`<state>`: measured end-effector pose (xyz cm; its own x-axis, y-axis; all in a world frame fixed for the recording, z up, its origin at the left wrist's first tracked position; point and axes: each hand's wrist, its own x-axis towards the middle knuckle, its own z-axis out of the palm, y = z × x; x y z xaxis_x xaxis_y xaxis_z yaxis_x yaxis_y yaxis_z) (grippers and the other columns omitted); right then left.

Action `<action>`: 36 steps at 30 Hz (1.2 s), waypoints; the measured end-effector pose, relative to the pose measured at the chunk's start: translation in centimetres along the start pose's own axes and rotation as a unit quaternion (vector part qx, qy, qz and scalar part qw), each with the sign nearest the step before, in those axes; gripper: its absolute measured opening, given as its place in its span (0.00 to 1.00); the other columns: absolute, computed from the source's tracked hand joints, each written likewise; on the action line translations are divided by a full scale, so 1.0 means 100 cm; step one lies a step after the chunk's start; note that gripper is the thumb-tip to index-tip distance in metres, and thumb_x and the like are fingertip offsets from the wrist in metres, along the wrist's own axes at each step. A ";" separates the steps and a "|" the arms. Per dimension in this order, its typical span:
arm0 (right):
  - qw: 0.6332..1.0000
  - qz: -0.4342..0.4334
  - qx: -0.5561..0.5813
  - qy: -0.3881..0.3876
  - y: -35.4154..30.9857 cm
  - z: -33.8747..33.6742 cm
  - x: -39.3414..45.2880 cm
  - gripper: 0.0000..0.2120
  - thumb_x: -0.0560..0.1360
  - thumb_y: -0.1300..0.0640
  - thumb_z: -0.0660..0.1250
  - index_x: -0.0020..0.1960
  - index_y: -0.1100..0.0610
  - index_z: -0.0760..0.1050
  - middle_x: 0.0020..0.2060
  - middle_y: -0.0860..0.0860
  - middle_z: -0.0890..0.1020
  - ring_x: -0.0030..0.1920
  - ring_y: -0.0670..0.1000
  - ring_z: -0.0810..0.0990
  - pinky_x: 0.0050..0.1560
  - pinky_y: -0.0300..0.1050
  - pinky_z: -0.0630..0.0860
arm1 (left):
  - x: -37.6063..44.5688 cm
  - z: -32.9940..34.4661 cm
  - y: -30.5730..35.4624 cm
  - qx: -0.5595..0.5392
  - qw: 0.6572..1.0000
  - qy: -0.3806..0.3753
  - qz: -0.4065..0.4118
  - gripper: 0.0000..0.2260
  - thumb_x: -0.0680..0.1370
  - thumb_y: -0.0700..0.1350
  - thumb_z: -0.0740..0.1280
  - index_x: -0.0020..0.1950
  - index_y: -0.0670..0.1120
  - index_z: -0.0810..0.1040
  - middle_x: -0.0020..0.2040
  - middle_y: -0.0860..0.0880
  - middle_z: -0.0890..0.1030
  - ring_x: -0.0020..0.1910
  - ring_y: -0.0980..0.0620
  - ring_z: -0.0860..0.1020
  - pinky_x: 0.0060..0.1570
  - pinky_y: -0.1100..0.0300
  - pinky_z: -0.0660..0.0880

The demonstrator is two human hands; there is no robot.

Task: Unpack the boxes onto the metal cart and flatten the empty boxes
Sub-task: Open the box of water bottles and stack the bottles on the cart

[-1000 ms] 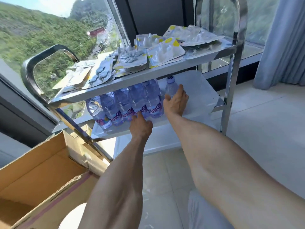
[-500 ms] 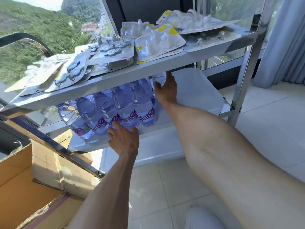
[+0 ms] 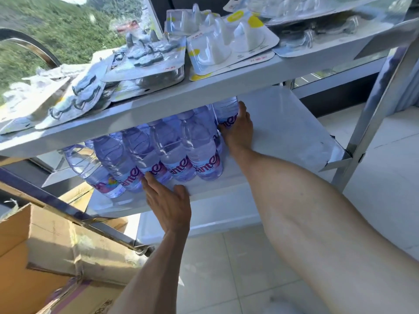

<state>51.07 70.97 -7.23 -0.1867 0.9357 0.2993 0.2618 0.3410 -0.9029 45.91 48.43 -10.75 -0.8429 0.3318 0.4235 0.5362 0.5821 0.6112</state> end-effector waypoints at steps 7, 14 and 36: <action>0.996 0.067 -0.066 0.007 -0.006 0.017 0.035 0.35 0.67 0.55 0.76 0.70 0.57 0.65 0.59 0.61 0.71 0.56 0.63 0.75 0.57 0.50 0.72 | 0.000 -0.003 -0.006 0.031 0.999 0.003 0.030 0.31 0.77 0.46 0.64 0.76 0.40 0.55 0.73 0.38 0.63 0.69 0.37 0.65 0.66 0.40 0.69; 0.990 0.079 -0.108 -0.039 -0.003 0.020 0.044 0.34 0.69 0.61 0.75 0.71 0.59 0.63 0.60 0.60 0.75 0.61 0.59 0.74 0.58 0.47 0.70 | 0.000 0.000 -0.007 0.051 0.998 0.008 0.026 0.32 0.76 0.44 0.64 0.76 0.41 0.55 0.72 0.39 0.64 0.70 0.37 0.65 0.68 0.41 0.66; 0.990 0.031 -0.072 0.117 -0.096 -0.063 -0.186 0.14 0.79 0.52 0.58 0.48 0.62 0.76 0.42 0.65 0.81 0.45 0.67 0.78 0.39 0.53 0.68 | 0.000 -0.151 -0.034 0.101 0.993 -0.061 0.006 0.18 0.74 0.43 0.63 0.64 0.45 0.71 0.61 0.40 0.73 0.59 0.37 0.74 0.54 0.46 0.72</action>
<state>57.99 50.81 -2.15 0.0545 0.9449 0.3229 0.4014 0.2753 -0.8736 44.73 35.26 -2.68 -0.8425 0.4199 0.3374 0.5365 0.7107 0.4551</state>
